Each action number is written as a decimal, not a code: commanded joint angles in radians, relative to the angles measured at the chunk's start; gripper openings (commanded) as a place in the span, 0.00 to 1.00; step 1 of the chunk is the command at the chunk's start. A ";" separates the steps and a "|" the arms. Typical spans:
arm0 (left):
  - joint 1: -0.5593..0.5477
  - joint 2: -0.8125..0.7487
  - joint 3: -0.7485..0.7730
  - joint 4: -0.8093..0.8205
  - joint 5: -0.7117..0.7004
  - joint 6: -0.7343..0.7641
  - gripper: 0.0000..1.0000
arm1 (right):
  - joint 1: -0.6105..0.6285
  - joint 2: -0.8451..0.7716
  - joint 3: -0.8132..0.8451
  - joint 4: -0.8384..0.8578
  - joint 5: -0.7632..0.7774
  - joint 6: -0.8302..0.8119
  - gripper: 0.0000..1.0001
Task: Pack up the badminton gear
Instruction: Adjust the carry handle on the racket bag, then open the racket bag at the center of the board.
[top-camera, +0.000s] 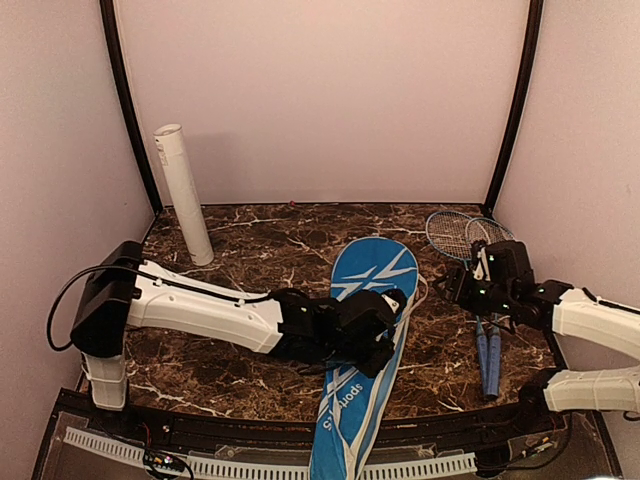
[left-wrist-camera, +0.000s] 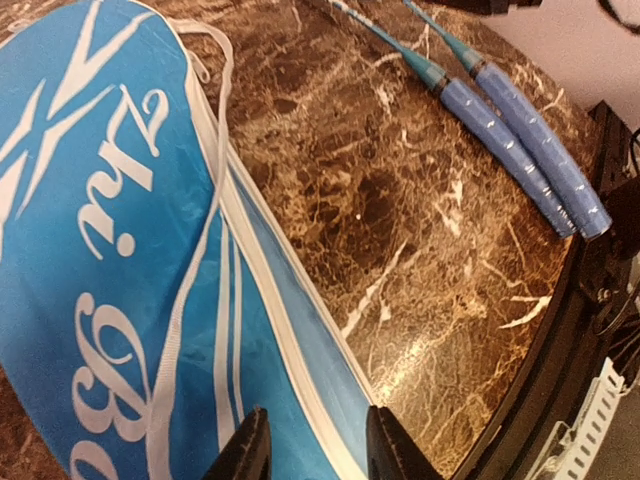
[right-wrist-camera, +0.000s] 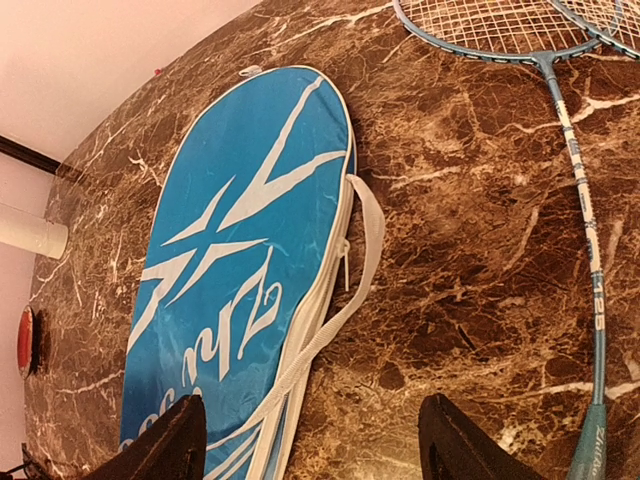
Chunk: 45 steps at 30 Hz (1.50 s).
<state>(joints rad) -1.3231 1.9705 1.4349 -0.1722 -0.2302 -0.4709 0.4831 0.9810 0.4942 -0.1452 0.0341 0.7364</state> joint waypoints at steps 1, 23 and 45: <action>-0.003 0.070 0.065 -0.067 0.067 0.038 0.34 | -0.005 -0.035 -0.021 -0.022 0.038 -0.010 0.73; -0.004 0.246 0.138 -0.190 0.045 0.022 0.25 | -0.005 -0.041 -0.036 -0.019 0.039 0.001 0.73; 0.056 0.015 -0.084 0.011 -0.003 -0.122 0.00 | -0.006 -0.150 -0.017 -0.222 0.114 0.045 0.77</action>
<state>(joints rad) -1.2903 2.1033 1.4189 -0.2382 -0.2096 -0.5491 0.4831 0.8726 0.4702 -0.2642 0.0994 0.7475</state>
